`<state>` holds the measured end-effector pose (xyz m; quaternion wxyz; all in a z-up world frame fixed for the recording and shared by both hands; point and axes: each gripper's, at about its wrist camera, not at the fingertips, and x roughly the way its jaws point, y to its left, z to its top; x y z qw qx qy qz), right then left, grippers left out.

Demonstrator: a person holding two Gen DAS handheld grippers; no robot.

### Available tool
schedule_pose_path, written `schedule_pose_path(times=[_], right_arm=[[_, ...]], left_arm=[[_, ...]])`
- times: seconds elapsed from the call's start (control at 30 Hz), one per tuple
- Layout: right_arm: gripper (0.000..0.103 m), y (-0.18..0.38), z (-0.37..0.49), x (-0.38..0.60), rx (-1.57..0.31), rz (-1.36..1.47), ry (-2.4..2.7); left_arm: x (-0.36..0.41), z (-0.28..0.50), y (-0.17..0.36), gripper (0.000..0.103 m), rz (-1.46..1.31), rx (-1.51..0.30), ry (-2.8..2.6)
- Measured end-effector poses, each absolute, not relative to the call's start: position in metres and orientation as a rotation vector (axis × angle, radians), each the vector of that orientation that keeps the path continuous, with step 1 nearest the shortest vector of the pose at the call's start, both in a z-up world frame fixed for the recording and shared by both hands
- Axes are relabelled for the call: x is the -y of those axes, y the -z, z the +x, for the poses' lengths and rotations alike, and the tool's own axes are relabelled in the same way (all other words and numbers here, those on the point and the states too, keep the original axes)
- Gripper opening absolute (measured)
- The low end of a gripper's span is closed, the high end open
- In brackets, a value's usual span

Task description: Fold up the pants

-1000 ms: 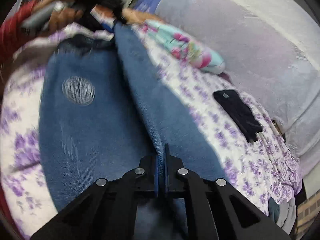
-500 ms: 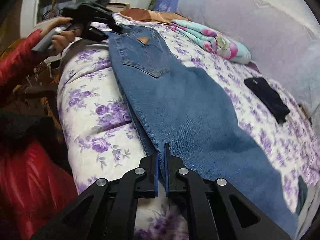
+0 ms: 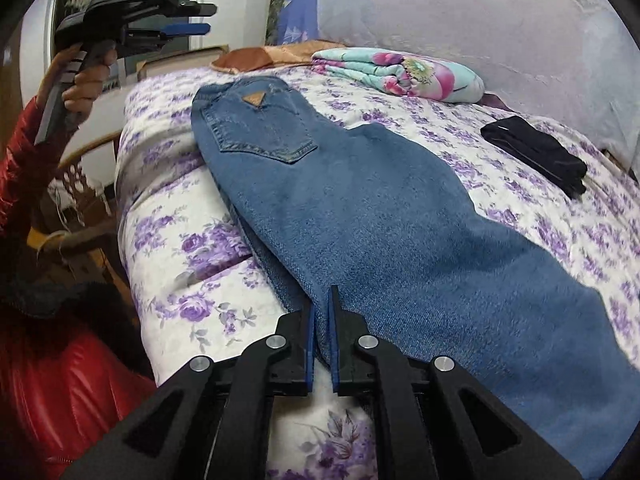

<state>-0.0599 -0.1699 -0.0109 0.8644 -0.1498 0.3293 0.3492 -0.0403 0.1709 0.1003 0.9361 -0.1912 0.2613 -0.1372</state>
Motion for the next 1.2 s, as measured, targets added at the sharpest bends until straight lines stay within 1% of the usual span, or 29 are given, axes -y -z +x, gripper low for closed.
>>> schedule_pose_path(times=[0.07, 0.13, 0.17, 0.2, 0.23, 0.3, 0.4, 0.43, 0.5, 0.53, 0.57, 0.63, 0.67, 0.7, 0.73, 0.8, 0.83, 0.87, 0.9, 0.97, 1.07, 1.2], right_arm=[[0.006, 0.012, -0.062, 0.169, -0.675, -0.314, -0.723], [0.006, 0.012, -0.066, 0.167, -0.660, -0.326, -0.711], [0.006, 0.012, -0.067, 0.167, -0.652, -0.331, -0.707], [0.006, 0.011, -0.068, 0.167, -0.647, -0.334, -0.706], [0.006, 0.011, -0.067, 0.167, -0.648, -0.330, -0.705], [0.006, 0.012, -0.066, 0.169, -0.653, -0.312, -0.710], [0.007, 0.012, -0.065, 0.171, -0.657, -0.297, -0.717], [0.007, 0.012, -0.065, 0.171, -0.657, -0.295, -0.718], [0.008, 0.012, -0.065, 0.171, -0.655, -0.297, -0.716], [0.008, 0.012, -0.065, 0.171, -0.655, -0.298, -0.715], [0.008, 0.012, -0.065, 0.171, -0.655, -0.298, -0.715], [0.011, 0.006, -0.067, 0.175, -0.652, -0.274, -0.712], [0.021, 0.002, -0.070, 0.182, -0.654, -0.236, -0.702], [0.034, -0.003, -0.074, 0.191, -0.656, -0.191, -0.696], [0.038, -0.008, -0.078, 0.202, -0.652, -0.144, -0.685], [0.040, -0.020, -0.090, 0.240, -0.640, -0.029, -0.611], [0.041, -0.024, -0.094, 0.259, -0.635, 0.019, -0.560], [0.043, -0.028, -0.097, 0.283, -0.630, 0.078, -0.486], [0.049, -0.029, -0.099, 0.308, -0.632, 0.139, -0.395], [0.058, -0.027, -0.099, 0.353, -0.652, 0.264, -0.221], [0.059, -0.012, -0.096, 0.410, -0.685, 0.492, -0.081], [0.059, 0.018, -0.079, 0.442, -0.721, 0.734, -0.097]], left_arm=[[-0.155, -0.027, -0.082, 0.040, -0.344, -0.598, 0.290], [-0.141, -0.001, -0.043, 0.041, -0.288, -0.728, 0.263], [-0.140, 0.012, -0.014, 0.036, -0.273, -0.803, 0.215], [-0.143, 0.011, -0.002, 0.032, -0.279, -0.791, 0.200], [-0.144, 0.004, 0.001, 0.025, -0.260, -0.743, 0.189], [-0.146, -0.005, -0.002, 0.025, -0.252, -0.727, 0.189], [-0.148, -0.014, -0.018, 0.024, -0.347, -0.725, 0.197], [-0.140, -0.019, -0.027, 0.025, -0.339, -0.709, 0.246], [-0.112, -0.027, -0.045, 0.038, -0.267, -0.669, 0.336], [-0.095, -0.031, -0.050, 0.056, -0.226, -0.650, 0.380], [-0.078, -0.032, -0.052, 0.071, -0.201, -0.643, 0.419], [-0.035, -0.027, -0.038, 0.072, -0.143, -0.684, 0.527], [-0.024, -0.024, -0.030, 0.072, -0.127, -0.708, 0.542], [-0.011, -0.018, -0.013, 0.072, -0.104, -0.753, 0.541], [-0.004, -0.013, 0.001, 0.072, -0.088, -0.776, 0.523], [0.002, -0.018, 0.017, 0.072, -0.024, -0.718, 0.496], [0.003, -0.021, 0.016, 0.072, -0.009, -0.710, 0.494], [0.001, -0.021, 0.015, 0.072, -0.023, -0.710, 0.499], [-0.004, -0.020, 0.015, 0.072, -0.055, -0.709, 0.513], [-0.011, -0.018, 0.017, 0.072, -0.091, -0.707, 0.531], [-0.008, -0.021, 0.016, 0.072, -0.085, -0.695, 0.528], [-0.008, -0.019, 0.015, 0.072, -0.098, -0.695, 0.540]])
